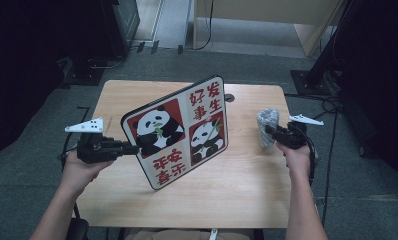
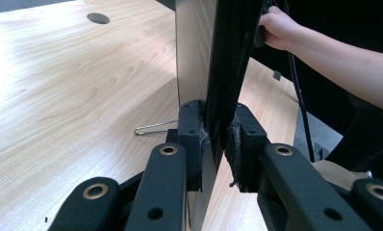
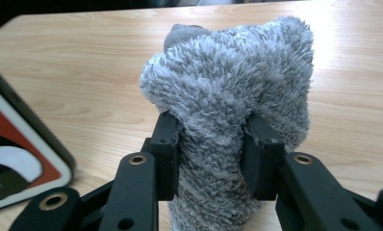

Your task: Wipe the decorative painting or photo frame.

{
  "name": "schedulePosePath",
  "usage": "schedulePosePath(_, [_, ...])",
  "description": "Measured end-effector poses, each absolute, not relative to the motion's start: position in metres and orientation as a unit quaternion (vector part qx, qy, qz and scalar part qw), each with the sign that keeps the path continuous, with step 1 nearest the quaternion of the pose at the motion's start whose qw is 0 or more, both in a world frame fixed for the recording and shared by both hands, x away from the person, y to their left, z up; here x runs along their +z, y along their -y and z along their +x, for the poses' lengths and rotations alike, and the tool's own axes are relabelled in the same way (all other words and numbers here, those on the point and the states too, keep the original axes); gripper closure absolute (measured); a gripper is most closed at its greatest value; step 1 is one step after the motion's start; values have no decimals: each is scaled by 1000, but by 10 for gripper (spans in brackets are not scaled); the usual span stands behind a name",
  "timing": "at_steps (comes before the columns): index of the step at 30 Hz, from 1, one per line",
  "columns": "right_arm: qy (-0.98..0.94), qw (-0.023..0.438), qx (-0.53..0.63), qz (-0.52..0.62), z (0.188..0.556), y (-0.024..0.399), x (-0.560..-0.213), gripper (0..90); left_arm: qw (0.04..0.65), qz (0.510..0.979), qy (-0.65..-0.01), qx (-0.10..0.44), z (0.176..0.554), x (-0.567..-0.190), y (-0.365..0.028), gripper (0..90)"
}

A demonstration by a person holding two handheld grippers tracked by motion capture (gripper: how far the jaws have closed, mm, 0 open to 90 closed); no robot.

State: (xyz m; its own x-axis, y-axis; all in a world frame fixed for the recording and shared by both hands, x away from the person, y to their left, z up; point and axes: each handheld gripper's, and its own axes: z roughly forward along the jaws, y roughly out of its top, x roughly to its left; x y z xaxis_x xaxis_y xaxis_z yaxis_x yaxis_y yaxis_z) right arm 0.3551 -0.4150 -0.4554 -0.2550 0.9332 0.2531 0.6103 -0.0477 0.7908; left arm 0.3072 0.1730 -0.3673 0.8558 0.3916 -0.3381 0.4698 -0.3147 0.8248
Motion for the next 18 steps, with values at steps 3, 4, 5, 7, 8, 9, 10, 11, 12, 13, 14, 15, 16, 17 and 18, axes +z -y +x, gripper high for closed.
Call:
schedulePosePath(3, [-663, 190, 423, 588, 355, 417, -459, 631, 521, 810, -266, -37, 307, -367, -173, 777])
schedulePosePath(4, [-661, 189, 421, 591, 356, 418, -461, 630, 521, 810, -266, -38, 307, -367, -173, 777])
schedulePosePath(5, [-663, 189, 419, 591, 357, 418, -463, 630, 521, 810, -267, -38, 307, -367, -173, 777])
schedulePosePath(7, [-665, 187, 411, 595, 358, 418, -466, 629, 521, 810, -267, -37, 307, -367, -173, 777])
schedulePosePath(8, [-668, 187, 406, 595, 359, 418, -468, 629, 521, 810, -267, -37, 307, -367, -173, 777])
schedulePosePath(9, [-669, 185, 403, 597, 360, 417, -469, 628, 521, 810, -267, -38, 307, -367, -173, 777])
schedulePosePath(10, [-671, 184, 399, 597, 361, 416, -471, 627, 521, 810, -266, -38, 307, -367, -173, 777])
schedulePosePath(11, [-674, 184, 397, 596, 362, 416, -473, 625, 522, 810, -266, -38, 307, -367, -173, 777])
schedulePosePath(12, [-675, 183, 395, 596, 363, 414, -475, 622, 522, 810, -266, -38, 307, -367, -173, 777])
schedulePosePath(13, [-675, 183, 395, 596, 363, 414, -475, 622, 522, 810, -266, -38, 307, -367, -173, 776])
schedulePosePath(14, [-678, 184, 394, 593, 365, 412, -479, 610, 522, 810, -266, -38, 307, -368, -173, 776])
schedulePosePath(15, [-678, 184, 394, 593, 365, 412, -479, 610, 522, 810, -266, -38, 307, -368, -173, 776])
schedulePosePath(16, [-676, 182, 395, 595, 367, 409, -483, 597, 522, 809, -266, -38, 307, -368, -173, 776])
schedulePosePath(17, [-676, 181, 396, 595, 368, 408, -484, 588, 522, 809, -266, -39, 307, -368, -173, 776])
schedulePosePath(18, [-679, 182, 394, 592, 369, 406, -485, 573, 522, 809, -266, -39, 307, -368, -173, 776])
